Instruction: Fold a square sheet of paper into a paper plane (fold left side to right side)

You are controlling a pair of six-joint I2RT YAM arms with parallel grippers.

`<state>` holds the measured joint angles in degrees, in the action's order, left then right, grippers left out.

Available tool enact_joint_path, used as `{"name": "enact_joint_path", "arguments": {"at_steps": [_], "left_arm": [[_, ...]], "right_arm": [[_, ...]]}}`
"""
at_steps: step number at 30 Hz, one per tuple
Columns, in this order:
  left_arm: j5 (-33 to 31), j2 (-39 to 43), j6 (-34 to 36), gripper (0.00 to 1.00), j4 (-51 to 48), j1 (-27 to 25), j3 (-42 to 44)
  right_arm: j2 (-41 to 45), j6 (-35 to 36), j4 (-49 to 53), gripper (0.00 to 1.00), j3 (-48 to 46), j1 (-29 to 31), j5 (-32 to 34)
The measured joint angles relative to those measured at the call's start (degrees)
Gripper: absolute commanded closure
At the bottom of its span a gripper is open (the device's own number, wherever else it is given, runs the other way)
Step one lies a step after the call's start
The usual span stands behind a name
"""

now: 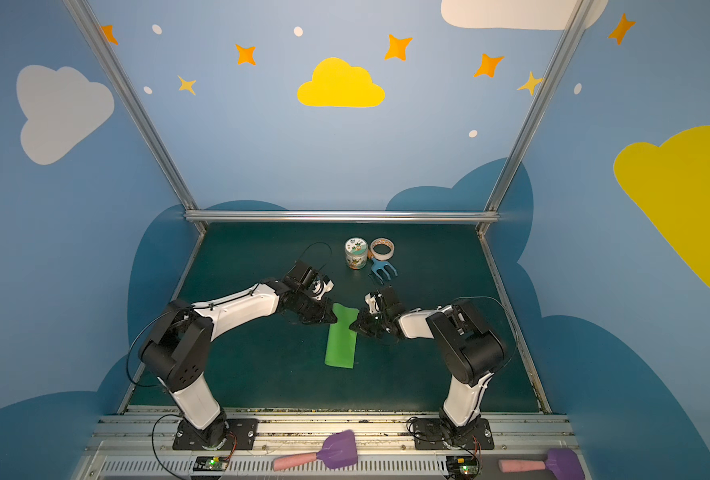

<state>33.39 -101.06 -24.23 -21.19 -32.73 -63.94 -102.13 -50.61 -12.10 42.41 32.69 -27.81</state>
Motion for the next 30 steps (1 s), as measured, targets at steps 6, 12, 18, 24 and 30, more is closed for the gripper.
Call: {"name": "enact_joint_path", "arguments": {"at_steps": [6,12,18,24,30], "left_arm": [[0.55,-0.46,-2.29,0.96,4.74,-0.02,4.59],[-1.99,-2.25,-4.00,0.96,7.69,0.42,8.09],[-3.89,-2.36,-4.35,0.96,8.07,1.77,9.40],[-5.22,-0.68,-3.48,0.97,5.79,2.40,8.04],[-2.16,0.87,-1.92,0.97,5.14,1.97,2.25]], "right_arm": [[0.07,-0.02,0.00,1.00,-0.04,0.07,0.28],[0.17,0.00,-0.37,1.00,-0.33,0.15,0.57],[0.17,0.00,-0.42,1.00,-0.33,0.15,0.59],[0.17,0.02,-0.42,1.00,-0.33,0.15,0.59],[0.09,0.04,-0.46,1.00,-0.33,0.15,0.52]]}}
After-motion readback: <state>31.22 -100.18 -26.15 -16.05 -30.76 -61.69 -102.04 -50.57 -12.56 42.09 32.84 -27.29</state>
